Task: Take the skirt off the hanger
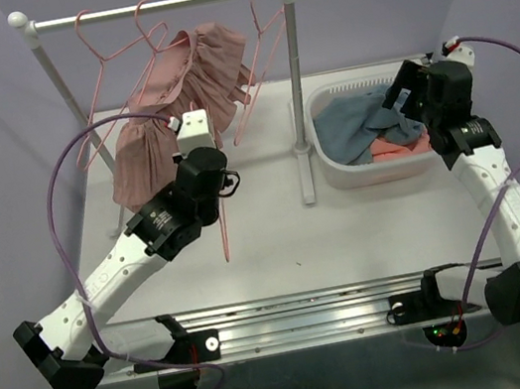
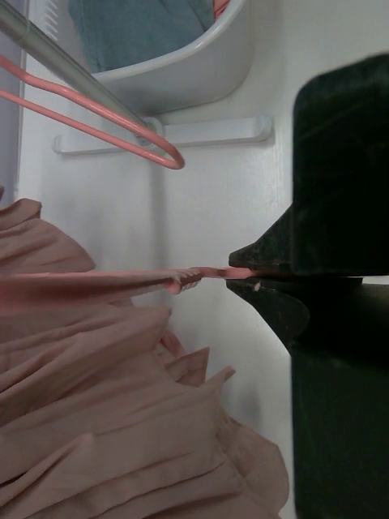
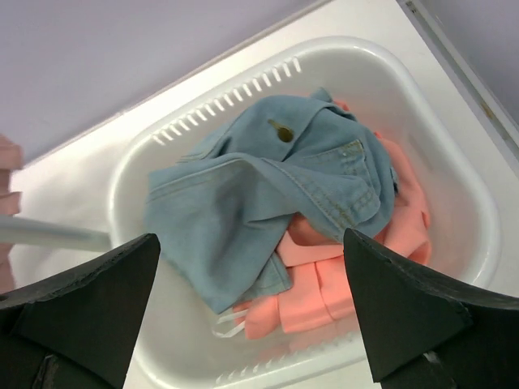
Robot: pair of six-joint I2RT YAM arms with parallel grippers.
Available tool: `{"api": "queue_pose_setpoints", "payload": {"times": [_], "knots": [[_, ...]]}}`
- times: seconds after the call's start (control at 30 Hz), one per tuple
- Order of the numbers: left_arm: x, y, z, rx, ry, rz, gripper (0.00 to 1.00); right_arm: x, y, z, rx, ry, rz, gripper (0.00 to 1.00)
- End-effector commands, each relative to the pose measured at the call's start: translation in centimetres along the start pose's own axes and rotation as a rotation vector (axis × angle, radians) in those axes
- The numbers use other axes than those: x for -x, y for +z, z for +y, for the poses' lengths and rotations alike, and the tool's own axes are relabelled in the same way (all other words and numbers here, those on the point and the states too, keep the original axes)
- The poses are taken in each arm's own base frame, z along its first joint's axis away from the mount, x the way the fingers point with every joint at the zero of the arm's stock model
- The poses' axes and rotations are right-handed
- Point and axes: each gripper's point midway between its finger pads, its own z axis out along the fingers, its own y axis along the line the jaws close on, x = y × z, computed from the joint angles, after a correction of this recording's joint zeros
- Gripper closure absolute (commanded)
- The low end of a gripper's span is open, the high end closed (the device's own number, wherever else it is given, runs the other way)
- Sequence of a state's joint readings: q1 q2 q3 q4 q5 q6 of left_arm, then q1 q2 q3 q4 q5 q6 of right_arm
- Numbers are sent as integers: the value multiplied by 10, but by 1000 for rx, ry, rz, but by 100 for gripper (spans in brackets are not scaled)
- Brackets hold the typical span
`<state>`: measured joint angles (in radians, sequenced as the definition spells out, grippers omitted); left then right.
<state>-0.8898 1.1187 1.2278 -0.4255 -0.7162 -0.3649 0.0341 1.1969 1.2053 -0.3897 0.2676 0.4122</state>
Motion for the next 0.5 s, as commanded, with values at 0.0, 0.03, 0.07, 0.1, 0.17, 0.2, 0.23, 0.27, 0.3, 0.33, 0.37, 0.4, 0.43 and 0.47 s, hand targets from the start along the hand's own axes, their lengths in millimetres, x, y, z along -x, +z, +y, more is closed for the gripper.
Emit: {"api": "queue_pose_setpoints", "payload": {"times": [0.0,0.03,0.07,0.1,0.17,0.2,0.23,0.27,0.3,0.33,0.37,0.4,0.43,0.47], "knots": [[59,0,6,10,16,-116,100,10,-29,19,133,12,-27,0],[76,4,2,-18,-1,-141,100,16,-41,25,182,22,-57,0],[81,10,-1,-25,35,-146,100,25,-54,30,226,31,-89,0],[91,9,0,-33,34,-169,100,23,-53,30,227,31,-91,0],[107,14,-9,-50,51,-212,100,28,-67,37,289,39,-114,0],[115,15,-13,-69,66,-230,100,29,-71,37,297,42,-120,0],[117,19,-17,-78,110,-236,100,29,-74,38,307,40,-120,0],[126,18,-21,-99,128,-259,100,30,-80,39,322,39,-121,0],[130,21,-21,-95,135,-263,100,30,-83,39,323,41,-121,0],[129,29,-24,-88,167,-251,100,30,-85,38,321,41,-120,0],[131,31,-24,-82,177,-249,100,30,-87,38,323,41,-122,0],[138,36,-26,-74,182,-256,100,32,-90,38,327,47,-128,0],[140,39,-27,-71,200,-258,100,33,-92,38,331,48,-133,0],[143,40,-28,-74,208,-259,100,34,-94,38,336,51,-136,0]]}}
